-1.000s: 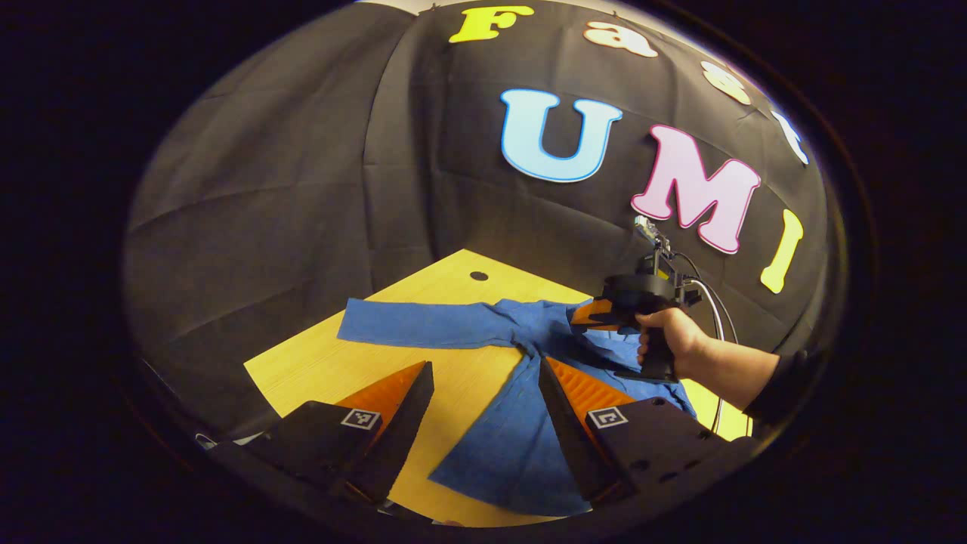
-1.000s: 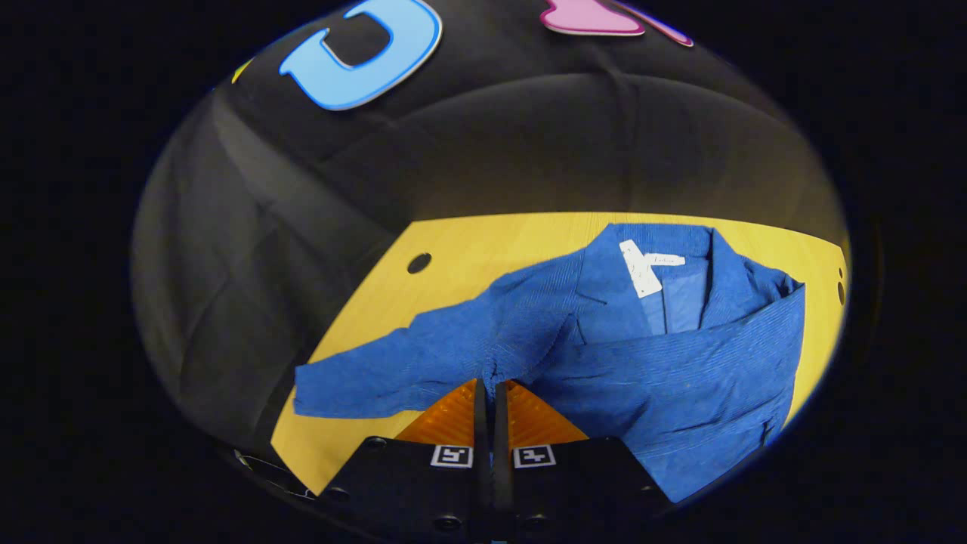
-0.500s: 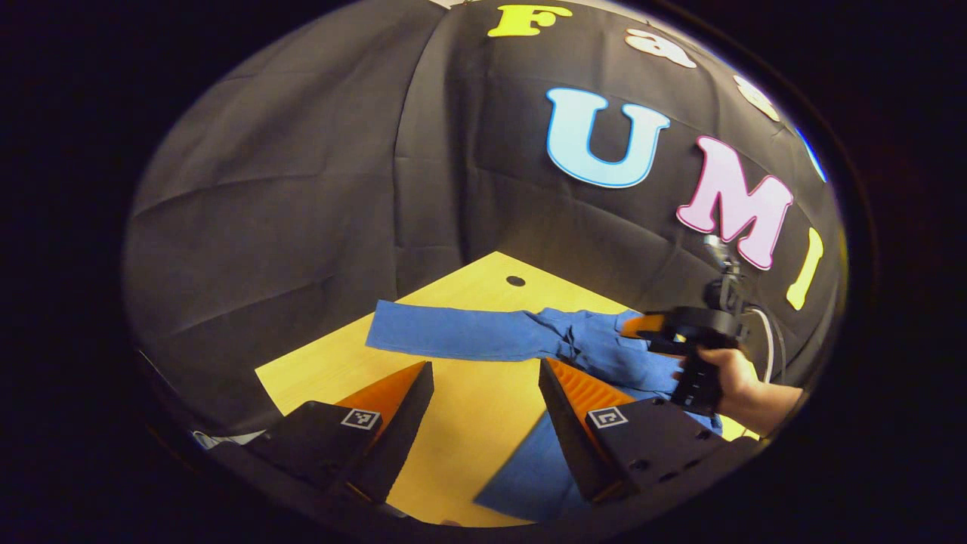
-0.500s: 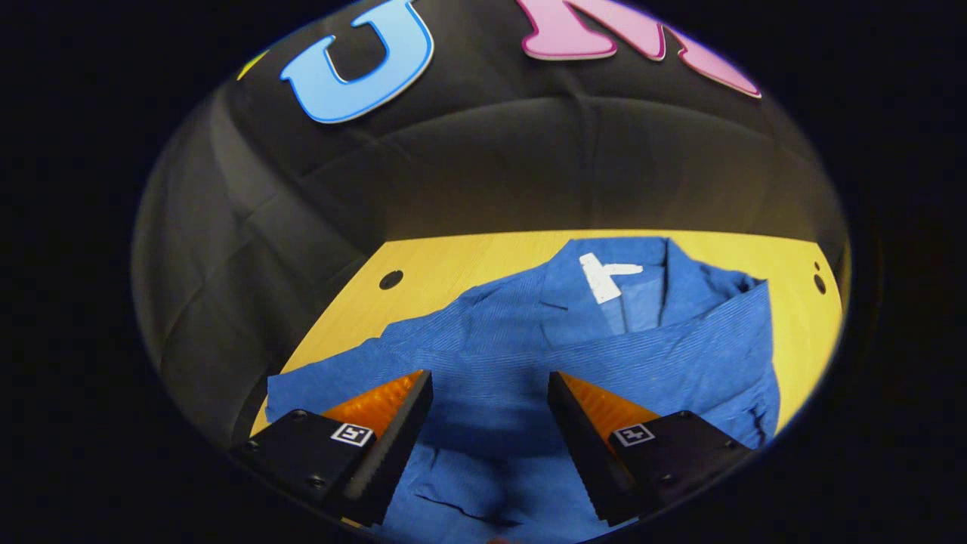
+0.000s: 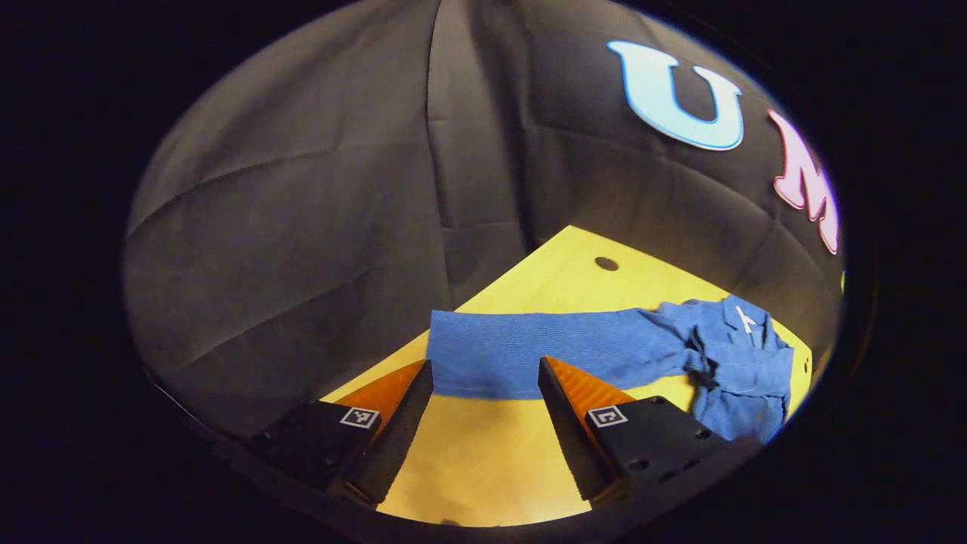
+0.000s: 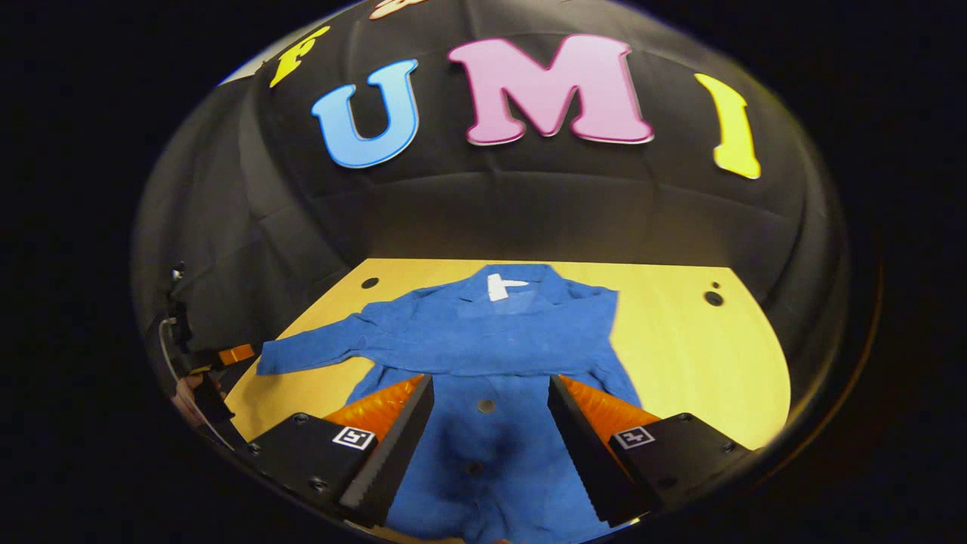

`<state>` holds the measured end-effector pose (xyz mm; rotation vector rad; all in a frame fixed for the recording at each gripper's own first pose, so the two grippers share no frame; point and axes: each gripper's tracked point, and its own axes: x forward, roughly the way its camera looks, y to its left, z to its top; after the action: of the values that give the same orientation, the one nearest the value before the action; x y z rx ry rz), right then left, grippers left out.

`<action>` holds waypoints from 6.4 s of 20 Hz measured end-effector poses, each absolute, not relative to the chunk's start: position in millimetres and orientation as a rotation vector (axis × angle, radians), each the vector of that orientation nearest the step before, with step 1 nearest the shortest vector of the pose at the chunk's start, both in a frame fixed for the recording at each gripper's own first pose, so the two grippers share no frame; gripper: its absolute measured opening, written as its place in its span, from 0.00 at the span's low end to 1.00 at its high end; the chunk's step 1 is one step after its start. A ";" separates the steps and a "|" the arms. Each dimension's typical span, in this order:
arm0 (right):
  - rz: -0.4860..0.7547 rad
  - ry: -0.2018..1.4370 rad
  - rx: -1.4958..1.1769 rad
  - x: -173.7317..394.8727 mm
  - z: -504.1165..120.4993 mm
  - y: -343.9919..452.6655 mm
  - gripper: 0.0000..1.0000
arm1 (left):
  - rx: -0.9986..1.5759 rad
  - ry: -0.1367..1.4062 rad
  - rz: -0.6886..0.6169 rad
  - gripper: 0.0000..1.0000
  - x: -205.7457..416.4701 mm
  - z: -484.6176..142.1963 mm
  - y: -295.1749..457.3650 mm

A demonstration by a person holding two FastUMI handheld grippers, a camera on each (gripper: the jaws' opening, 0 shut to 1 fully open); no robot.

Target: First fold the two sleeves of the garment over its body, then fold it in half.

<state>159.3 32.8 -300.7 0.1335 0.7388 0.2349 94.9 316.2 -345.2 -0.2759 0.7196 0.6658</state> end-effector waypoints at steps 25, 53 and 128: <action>0.066 0.873 0.130 62.3 -304.7 -41.3 0.98 | -0.367 0.898 0.618 0.35 118.8 -411.5 329.4; -0.037 0.782 0.202 90.8 -344.7 -119.9 0.98 | -0.507 0.686 -0.241 0.00 350.9 -278.7 -190.5; 0.255 0.861 0.309 311.0 -306.1 -51.6 0.04 | -0.386 0.705 -0.083 0.00 276.4 -209.8 -33.9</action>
<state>311.0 -51.6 -306.1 0.3088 0.8610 0.2554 276.4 -33.9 -209.8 -0.3855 0.7047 -0.0834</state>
